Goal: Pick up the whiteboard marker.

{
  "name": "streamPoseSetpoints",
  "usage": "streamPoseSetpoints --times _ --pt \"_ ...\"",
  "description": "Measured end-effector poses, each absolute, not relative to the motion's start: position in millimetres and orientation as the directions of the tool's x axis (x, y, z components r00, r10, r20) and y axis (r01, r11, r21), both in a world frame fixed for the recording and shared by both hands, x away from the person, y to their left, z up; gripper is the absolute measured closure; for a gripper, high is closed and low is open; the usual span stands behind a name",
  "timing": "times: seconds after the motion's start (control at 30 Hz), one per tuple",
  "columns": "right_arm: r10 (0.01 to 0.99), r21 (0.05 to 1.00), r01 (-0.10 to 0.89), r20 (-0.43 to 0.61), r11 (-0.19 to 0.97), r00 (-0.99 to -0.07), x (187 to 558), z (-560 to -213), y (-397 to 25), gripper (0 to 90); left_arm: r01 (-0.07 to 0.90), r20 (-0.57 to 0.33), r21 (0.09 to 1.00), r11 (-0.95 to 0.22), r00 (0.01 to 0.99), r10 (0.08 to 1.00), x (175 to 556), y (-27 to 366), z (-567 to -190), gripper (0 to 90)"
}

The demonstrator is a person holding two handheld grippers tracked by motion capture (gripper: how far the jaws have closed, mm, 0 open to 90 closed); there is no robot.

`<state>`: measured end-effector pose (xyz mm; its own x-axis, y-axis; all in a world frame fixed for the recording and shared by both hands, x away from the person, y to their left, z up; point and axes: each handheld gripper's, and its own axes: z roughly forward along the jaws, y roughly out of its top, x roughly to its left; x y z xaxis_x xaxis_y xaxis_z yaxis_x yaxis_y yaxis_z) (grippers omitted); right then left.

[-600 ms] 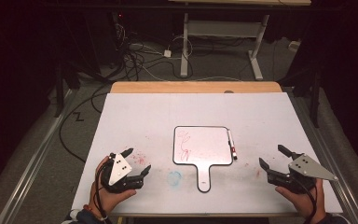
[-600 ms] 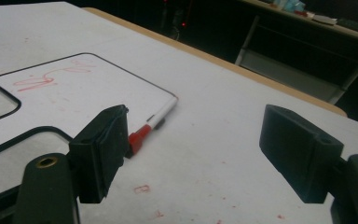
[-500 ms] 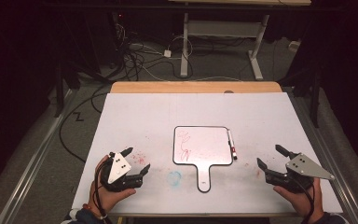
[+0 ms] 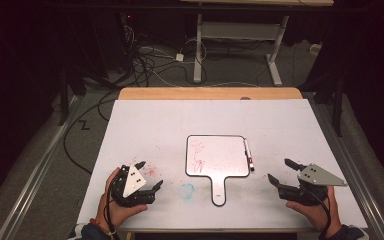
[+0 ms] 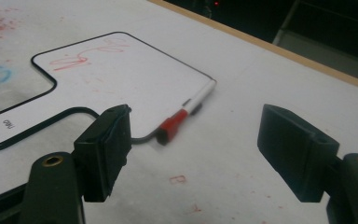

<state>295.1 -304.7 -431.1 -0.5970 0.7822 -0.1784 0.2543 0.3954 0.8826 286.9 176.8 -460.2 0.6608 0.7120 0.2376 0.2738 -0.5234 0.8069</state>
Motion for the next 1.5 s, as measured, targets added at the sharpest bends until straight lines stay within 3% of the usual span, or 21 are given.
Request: streamPoseSetpoints --times 0.23,0.53,0.9,1.17,1.2,1.4,1.5 --pt "0.776 0.850 0.328 -0.140 0.413 -0.615 309 -438 -294 33.1 0.287 0.243 0.798 -0.529 0.651 0.719 287 176 -462 19.1" --pt "0.803 0.791 0.496 0.010 0.359 -0.596 347 -438 -281 37.3 0.286 0.260 0.783 -0.553 0.657 0.708 287 174 -465 19.2" --pt "0.821 0.718 0.588 0.038 0.374 -0.569 404 -433 -262 41.1 0.280 0.277 0.767 -0.577 0.667 0.692 288 170 -466 19.3" --pt "0.836 0.620 0.691 0.101 0.371 -0.540 452 -455 -252 51.0 0.274 0.293 0.753 -0.598 0.674 0.678 288 168 -468 19.7" --pt "0.838 0.618 0.703 0.126 0.353 -0.531 459 -458 -253 60.1 0.276 0.290 0.751 -0.600 0.678 0.675 288 168 -469 19.7" --pt "0.818 0.621 0.695 0.145 0.362 -0.556 460 -458 -252 70.8 0.280 0.292 0.742 -0.610 0.684 0.669 288 168 -470 19.7" --pt "0.807 0.625 0.689 0.156 0.366 -0.569 458 -457 -250 80.3 0.281 0.291 0.740 -0.611 0.686 0.667 288 167 -471 19.7"
